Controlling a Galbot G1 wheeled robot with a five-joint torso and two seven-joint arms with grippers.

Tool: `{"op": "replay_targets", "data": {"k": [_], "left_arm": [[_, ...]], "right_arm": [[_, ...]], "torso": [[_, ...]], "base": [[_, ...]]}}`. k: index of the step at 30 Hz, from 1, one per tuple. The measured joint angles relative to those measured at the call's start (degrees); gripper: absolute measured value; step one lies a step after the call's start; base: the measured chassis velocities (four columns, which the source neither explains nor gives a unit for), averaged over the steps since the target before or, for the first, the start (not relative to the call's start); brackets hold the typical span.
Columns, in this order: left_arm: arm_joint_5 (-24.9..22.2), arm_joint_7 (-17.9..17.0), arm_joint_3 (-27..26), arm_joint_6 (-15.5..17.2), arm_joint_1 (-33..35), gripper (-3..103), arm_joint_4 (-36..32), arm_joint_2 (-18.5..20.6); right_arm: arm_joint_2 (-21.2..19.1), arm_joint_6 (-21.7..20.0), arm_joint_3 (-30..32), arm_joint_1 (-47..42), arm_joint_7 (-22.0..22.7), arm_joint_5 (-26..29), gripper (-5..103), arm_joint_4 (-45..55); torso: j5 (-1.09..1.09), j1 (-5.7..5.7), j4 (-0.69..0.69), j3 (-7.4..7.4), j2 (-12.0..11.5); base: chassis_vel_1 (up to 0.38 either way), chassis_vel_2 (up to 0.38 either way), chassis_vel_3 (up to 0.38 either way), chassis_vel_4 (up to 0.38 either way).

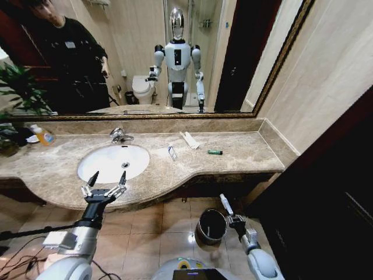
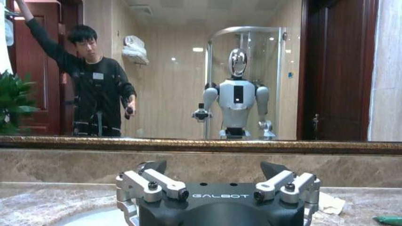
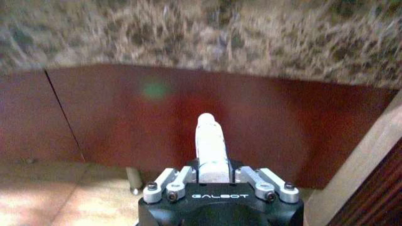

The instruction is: Pick up the trash from the sink and place it in the trash bin.

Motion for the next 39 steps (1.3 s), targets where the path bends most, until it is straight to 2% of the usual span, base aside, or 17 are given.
{"op": "replay_targets", "data": {"k": [16, 25, 27, 30, 32, 33, 34, 36, 39], "left_arm": [[0.0, 0.0, 0.0, 0.0, 0.0, 100, 0.0, 0.0], [0.0, 0.0, 0.0, 0.0, 0.0, 100, 0.0, 0.0], [0.0, 0.0, 0.0, 0.0, 0.0, 100, 0.0, 0.0], [0.0, 0.0, 0.0, 0.0, 0.0, 100, 0.0, 0.0], [0.0, 0.0, 0.0, 0.0, 0.0, 100, 0.0, 0.0], [0.0, 0.0, 0.0, 0.0, 0.0, 100, 0.0, 0.0], [0.0, 0.0, 0.0, 0.0, 0.0, 100, 0.0, 0.0], [0.0, 0.0, 0.0, 0.0, 0.0, 100, 0.0, 0.0], [0.0, 0.0, 0.0, 0.0, 0.0, 100, 0.0, 0.0]], "right_arm": [[2.92, 0.41, -0.93, 8.09, 1.64, -2.96, 27, -15.07], [3.87, 1.0, -1.11, 9.61, 0.84, -2.26, 27, -17.99], [4.04, 0.84, -1.11, 9.74, 0.76, -1.98, 24, -18.1], [4.7, 0.93, -1.28, 10.16, 1.25, -1.86, 37, -18.96], [4.73, 0.99, -1.32, 10.23, 1.42, -1.86, 37, -19.06], [4.73, 1.11, -1.38, 10.32, 1.6, -1.9, 48, -19.12], [4.73, 1.21, -1.44, 10.35, 1.69, -1.96, 53, -19.12], [4.71, 1.26, -1.47, 10.35, 1.76, -1.99, 53, -19.08], [4.56, 1.44, -1.49, 10.35, 2.16, -2.05, 70, -18.79]], "torso": [[0.0, 0.0, 0.0, 0.0, 0.0], [0.0, 0.0, 0.0, 0.0, 0.0], [0.0, 0.0, 0.0, 0.0, 0.0], [0.01, 0.0, 0.0, 0.0, 0.0], [0.0, 0.0, 0.0, 0.0, 0.0], [-0.01, 0.0, 0.0, 0.0, 0.0], [0.0, 0.0, 0.0, 0.0, 0.0], [0.0, 0.0, 0.0, 0.0, 0.0], [0.0, 0.0, 0.0, 0.0, 0.0]], "base": [[0.0, 0.0, 0.0, 0.0], [0.0, 0.0, 0.0, 0.0], [0.0, 0.0, 0.0, 0.0], [0.0, 0.0, 0.0, 0.0], [0.0, 0.0, 0.0, 0.0], [0.0, 0.0, 0.0, 0.0], [0.0, 0.0, 0.0, 0.0], [0.0, 0.0, 0.0, 0.0], [0.0, 0.0, 0.0, 0.0]]}}
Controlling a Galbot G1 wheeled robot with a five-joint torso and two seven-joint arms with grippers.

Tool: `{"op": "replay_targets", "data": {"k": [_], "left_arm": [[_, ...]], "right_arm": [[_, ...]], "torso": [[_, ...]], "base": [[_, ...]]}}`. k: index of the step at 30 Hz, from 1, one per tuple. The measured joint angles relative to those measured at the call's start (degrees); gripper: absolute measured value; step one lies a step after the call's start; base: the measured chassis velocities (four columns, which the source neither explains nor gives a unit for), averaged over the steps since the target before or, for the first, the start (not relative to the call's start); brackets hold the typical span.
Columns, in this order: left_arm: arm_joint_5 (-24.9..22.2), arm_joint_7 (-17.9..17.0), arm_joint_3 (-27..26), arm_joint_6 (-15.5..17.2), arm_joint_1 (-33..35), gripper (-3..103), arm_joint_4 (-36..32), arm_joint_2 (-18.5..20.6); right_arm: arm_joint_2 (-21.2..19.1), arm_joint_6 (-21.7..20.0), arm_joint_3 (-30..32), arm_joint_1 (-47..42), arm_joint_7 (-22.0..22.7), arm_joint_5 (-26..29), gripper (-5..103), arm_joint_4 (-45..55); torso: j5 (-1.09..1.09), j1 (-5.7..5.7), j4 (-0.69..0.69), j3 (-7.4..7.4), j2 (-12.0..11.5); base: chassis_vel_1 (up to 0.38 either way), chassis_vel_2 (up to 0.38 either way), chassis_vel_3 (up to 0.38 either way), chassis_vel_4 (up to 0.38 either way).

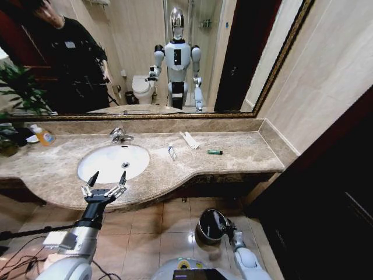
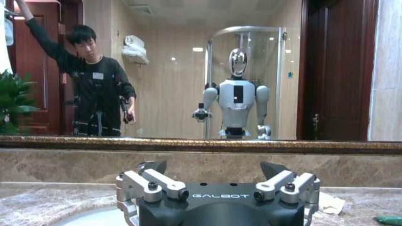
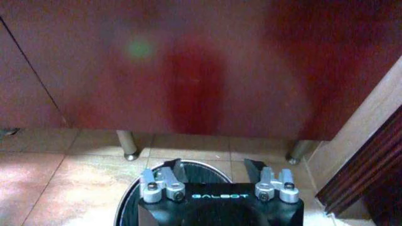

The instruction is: Pick up the trash from the sink and place it in the trash bin.

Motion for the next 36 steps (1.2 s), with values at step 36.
{"op": "replay_targets", "data": {"k": [36], "left_arm": [[0.0, 0.0, 0.0, 0.0, 0.0, 100, 0.0, 0.0]], "right_arm": [[-2.84, 0.24, 1.01, -7.32, 0.75, -1.0, 100, 17.28]], "torso": [[0.0, 0.0, 0.0, 0.0, 0.0]], "base": [[0.0, 0.0, 0.0, 0.0]]}}
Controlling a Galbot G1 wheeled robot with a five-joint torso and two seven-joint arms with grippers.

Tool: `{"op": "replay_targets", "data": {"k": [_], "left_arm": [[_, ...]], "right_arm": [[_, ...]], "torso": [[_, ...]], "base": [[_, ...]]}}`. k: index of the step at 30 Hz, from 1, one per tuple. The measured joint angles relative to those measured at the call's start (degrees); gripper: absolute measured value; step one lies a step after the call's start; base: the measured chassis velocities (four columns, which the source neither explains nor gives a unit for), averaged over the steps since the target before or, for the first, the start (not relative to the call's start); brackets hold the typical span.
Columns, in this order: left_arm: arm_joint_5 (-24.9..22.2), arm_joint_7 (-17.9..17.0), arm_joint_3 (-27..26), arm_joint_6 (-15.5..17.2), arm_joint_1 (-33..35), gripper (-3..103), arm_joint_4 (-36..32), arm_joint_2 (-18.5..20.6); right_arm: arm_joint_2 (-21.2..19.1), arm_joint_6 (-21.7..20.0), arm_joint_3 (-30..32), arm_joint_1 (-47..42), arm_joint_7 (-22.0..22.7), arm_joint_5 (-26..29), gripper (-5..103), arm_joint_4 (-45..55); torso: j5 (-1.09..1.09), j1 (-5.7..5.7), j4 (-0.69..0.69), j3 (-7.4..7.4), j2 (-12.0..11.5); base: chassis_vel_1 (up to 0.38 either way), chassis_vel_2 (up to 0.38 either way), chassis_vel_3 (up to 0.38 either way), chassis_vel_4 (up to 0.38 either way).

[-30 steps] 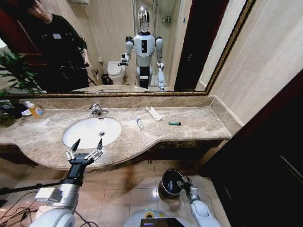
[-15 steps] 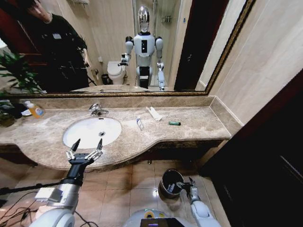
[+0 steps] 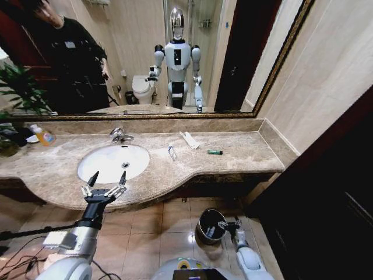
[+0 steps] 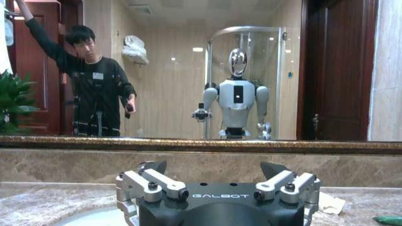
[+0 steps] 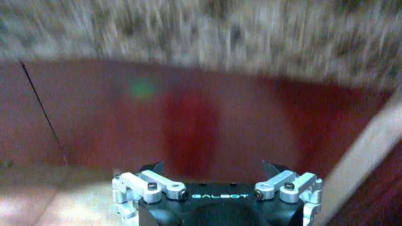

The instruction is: Pick up the trash from the sink and place it in the trash bin.

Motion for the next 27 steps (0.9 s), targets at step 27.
{"op": "replay_targets", "data": {"k": [27], "left_arm": [[0.0, 0.0, 0.0, 0.0, 0.0, 100, 0.0, 0.0]], "right_arm": [[-15.45, -12.95, -0.82, 12.51, -11.13, 12.37, 100, 20.48]], "torso": [[0.01, 0.01, 0.0, 0.01, 0.01]], "base": [[0.0, 0.0, 0.0, 0.0]]}}
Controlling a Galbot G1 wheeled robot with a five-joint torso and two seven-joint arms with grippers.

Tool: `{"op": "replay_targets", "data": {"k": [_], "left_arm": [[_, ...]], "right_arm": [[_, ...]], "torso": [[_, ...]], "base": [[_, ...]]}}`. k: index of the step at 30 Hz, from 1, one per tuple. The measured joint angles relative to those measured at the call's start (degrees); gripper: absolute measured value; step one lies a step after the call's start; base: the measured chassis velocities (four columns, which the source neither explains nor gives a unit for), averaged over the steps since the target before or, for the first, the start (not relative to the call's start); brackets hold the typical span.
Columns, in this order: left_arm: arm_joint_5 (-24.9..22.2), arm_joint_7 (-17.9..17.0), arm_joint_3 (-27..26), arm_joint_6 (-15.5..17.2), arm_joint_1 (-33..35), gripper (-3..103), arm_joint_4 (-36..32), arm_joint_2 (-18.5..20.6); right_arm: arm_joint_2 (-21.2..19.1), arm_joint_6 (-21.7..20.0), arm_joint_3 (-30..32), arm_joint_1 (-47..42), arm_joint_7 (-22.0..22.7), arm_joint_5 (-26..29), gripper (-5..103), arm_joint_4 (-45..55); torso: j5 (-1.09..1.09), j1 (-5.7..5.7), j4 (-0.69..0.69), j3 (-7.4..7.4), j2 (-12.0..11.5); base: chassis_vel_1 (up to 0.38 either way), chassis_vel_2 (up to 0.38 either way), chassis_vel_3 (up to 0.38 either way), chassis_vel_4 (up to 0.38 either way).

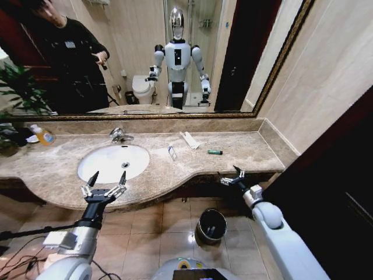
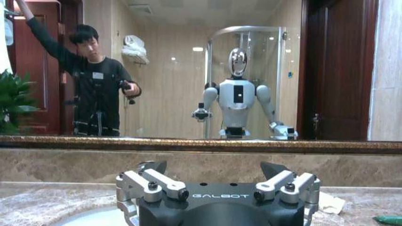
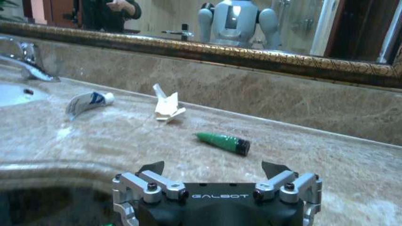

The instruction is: Pick up the trash from the sink and place it in the trash bin.

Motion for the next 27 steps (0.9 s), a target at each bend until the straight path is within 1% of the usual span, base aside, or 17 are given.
{"op": "replay_targets", "data": {"k": [3, 5, 6, 10, 11, 13, 14, 16, 17, 21, 22, 25, 26, 27], "left_arm": [[0.0, 0.0, 0.0, 0.0, 0.0, 100, 0.0, 0.0], [0.0, 0.0, 0.0, 0.0, 0.0, 100, 0.0, 0.0], [0.0, 0.0, 0.0, 0.0, 0.0, 100, 0.0, 0.0], [0.0, 0.0, 0.0, 0.0, 0.0, 100, 0.0, 0.0], [0.0, 0.0, 0.0, 0.0, 0.0, 100, 0.0, 0.0], [0.0, 0.0, 0.0, 0.0, 0.0, 100, 0.01, 0.0], [0.0, 0.0, 0.0, 0.0, 0.0, 100, 0.01, 0.0], [0.0, -0.01, 0.0, 0.0, 0.0, 100, 0.0, 0.0], [0.0, -0.01, 0.0, 0.0, 0.0, 100, 0.0, 0.0], [0.0, 0.0, 0.0, 0.0, 0.0, 100, 0.0, 0.0], [0.0, 0.0, 0.0, 0.0, 0.0, 100, 0.0, 0.0], [0.0, -0.01, -0.01, 0.0, -0.01, 100, 0.0, 0.0], [0.0, -0.01, 0.0, 0.0, 0.0, 100, 0.0, 0.0], [0.0, -0.01, 0.0, 0.0, 0.0, 100, 0.0, 0.0]], "right_arm": [[-0.86, -1.24, -0.5, 2.04, 0.0, 1.16, 100, -0.66], [-1.93, -2.79, -1.44, 5.44, 0.1, 2.59, 100, -1.72], [-1.93, -2.79, -1.44, 5.44, 0.1, 2.59, 100, -1.72], [-3.41, -5.02, -3.37, 9.61, 0.02, 5.5, 100, -3.34], [-3.93, -5.4, -4.13, 10.64, -0.28, 6.33, 100, -4.0], [-5.51, -5.7, -6.42, 13.55, -2.4, 7.82, 100, -6.5], [-5.51, -5.7, -6.42, 13.55, -2.4, 7.82, 100, -6.5], [-7.03, -5.33, -8.68, 16.95, -6.44, 8.23, 100, -10.03], [-7.03, -5.33, -8.68, 16.95, -6.44, 8.23, 100, -10.03], [-8.44, -3.4, -12.31, 24.3, -15.15, 8.76, 100, -17.01], [-8.44, -3.4, -12.31, 24.3, -15.15, 8.76, 100, -17.01], [-9.74, -3.27, -14.55, 29.05, -20.96, 8.88, 100, -20.74], [-10.45, -3.67, -15.63, 31.19, -23.63, 8.73, 100, -22.24], [-10.45, -3.67, -15.63, 31.19, -23.63, 8.73, 100, -22.24]], "torso": [[-0.01, 0.0, 0.0, 0.0, 0.0], [-0.01, 0.0, 0.0, 0.0, 0.0], [-0.01, 0.0, 0.0, 0.0, 0.0], [-0.02, 0.0, 0.01, 0.0, 0.0], [-0.01, 0.0, 0.0, 0.0, 0.0], [-0.01, -0.01, 0.0, 0.0, 0.0], [-0.01, -0.01, 0.0, 0.0, 0.0], [-0.01, -0.01, 0.0, 0.0, 0.0], [-0.01, -0.01, 0.0, 0.0, 0.0], [-0.01, -0.01, 0.01, 0.0, -0.01], [-0.01, -0.01, 0.01, 0.0, -0.01], [0.0, 0.0, 0.01, 0.0, -0.02], [-0.02, 0.0, 0.0, 0.0, -0.01], [-0.02, 0.0, 0.0, 0.0, -0.01]], "base": [[0.0, 0.0, 0.0, 0.0], [0.0, 0.0, 0.0, 0.0], [0.0, 0.0, 0.0, 0.0], [0.0, 0.0, 0.0, 0.0], [0.0, 0.0, 0.0, 0.0], [0.0, 0.0, 0.0, 0.0], [0.0, 0.0, 0.0, 0.0], [0.0, 0.0, 0.0, 0.0], [0.0, 0.0, 0.0, 0.0], [0.0, 0.0, 0.0, 0.0], [0.0, 0.0, 0.0, 0.0], [0.0, 0.0, 0.0, 0.0], [0.0, 0.0, 0.0, 0.0], [0.0, 0.0, 0.0, 0.0]]}}
